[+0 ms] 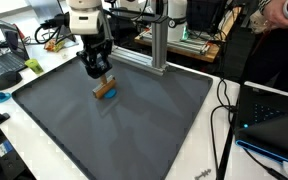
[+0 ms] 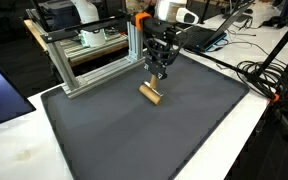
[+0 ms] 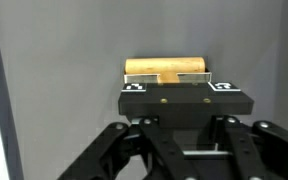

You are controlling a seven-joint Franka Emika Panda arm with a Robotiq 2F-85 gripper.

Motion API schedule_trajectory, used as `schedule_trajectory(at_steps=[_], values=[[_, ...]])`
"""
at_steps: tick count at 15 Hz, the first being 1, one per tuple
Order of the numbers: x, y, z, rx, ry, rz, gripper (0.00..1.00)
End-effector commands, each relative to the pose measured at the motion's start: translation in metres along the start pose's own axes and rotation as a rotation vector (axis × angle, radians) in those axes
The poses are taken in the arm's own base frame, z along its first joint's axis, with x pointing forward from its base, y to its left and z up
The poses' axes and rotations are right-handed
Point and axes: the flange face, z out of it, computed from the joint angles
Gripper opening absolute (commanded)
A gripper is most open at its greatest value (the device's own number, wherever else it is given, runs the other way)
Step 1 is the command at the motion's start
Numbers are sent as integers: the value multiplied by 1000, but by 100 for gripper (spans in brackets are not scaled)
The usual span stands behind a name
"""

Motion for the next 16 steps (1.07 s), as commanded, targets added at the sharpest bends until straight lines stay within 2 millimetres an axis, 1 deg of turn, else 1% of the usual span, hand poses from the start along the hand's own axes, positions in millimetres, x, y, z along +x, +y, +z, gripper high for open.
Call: schedule_trajectory(at_steps=[1, 4, 11, 14, 16], values=[[23, -2, 8, 12, 33, -21, 22], [30, -2, 2, 10, 55, -27, 22], [48, -4, 4, 16, 75, -38, 22], [48, -4, 10, 23, 69, -21, 22], [40, -4, 9, 18, 46, -8, 22]])
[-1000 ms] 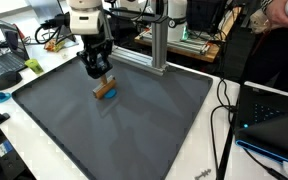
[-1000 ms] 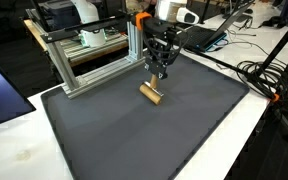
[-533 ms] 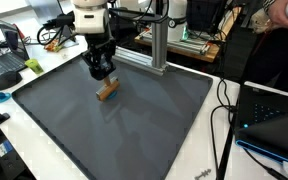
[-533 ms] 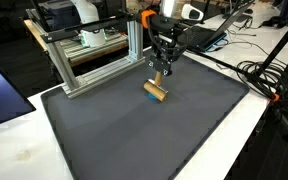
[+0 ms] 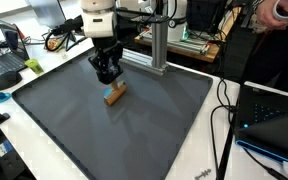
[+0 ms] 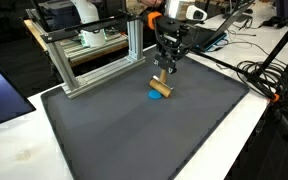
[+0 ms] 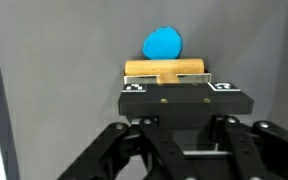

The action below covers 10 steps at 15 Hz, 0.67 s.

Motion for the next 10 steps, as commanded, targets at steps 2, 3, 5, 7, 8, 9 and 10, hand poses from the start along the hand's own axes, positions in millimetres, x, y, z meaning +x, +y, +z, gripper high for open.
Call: schedule_trajectory(at_steps=[2, 3, 5, 7, 8, 9, 10], values=[[-19, -2, 11, 18, -22, 38, 22], [-20, -4, 3, 29, -8, 39, 22], [-26, -3, -10, 8, -24, 53, 22], [-32, -2, -10, 7, -50, 65, 22], [-36, -2, -8, 14, -58, 69, 22], [-40, -2, -5, 22, -64, 75, 22], [-44, -2, -2, 26, -70, 80, 22]])
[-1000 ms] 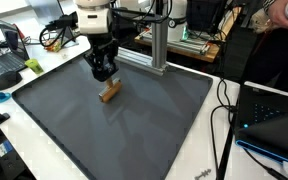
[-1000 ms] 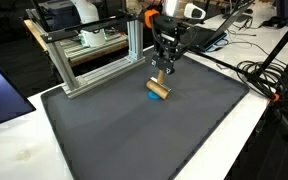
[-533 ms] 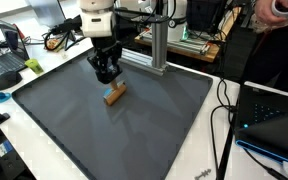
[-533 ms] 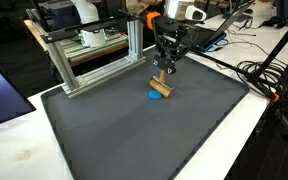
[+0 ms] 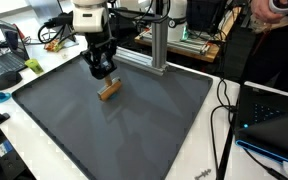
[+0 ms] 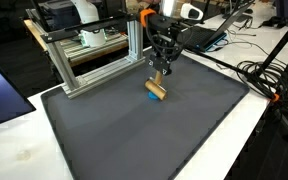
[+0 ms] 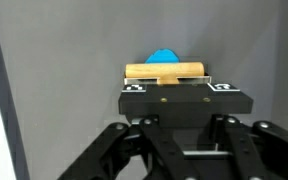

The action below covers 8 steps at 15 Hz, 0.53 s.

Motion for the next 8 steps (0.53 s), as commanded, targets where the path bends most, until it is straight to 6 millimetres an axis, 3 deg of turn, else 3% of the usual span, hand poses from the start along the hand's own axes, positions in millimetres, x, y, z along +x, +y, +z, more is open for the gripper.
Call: schedule_trajectory(at_steps=[1, 8], values=[[-17, -2, 9, 30, -35, 20, 22], [-1, -3, 12, 46, -7, 5, 22]])
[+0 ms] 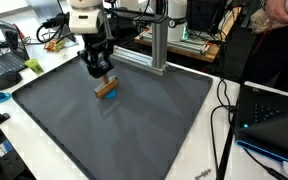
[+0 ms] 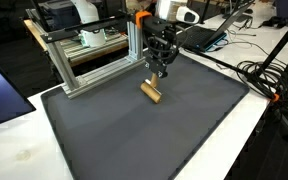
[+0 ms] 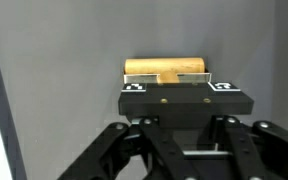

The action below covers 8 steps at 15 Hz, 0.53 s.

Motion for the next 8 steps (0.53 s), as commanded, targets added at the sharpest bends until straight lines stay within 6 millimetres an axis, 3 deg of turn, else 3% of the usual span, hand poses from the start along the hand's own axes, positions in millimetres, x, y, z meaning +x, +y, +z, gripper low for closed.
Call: schedule_trajectory(at_steps=[1, 8], values=[[18, -4, 4, 33, 12, -20, 22], [34, -5, 4, 36, 14, -40, 22]])
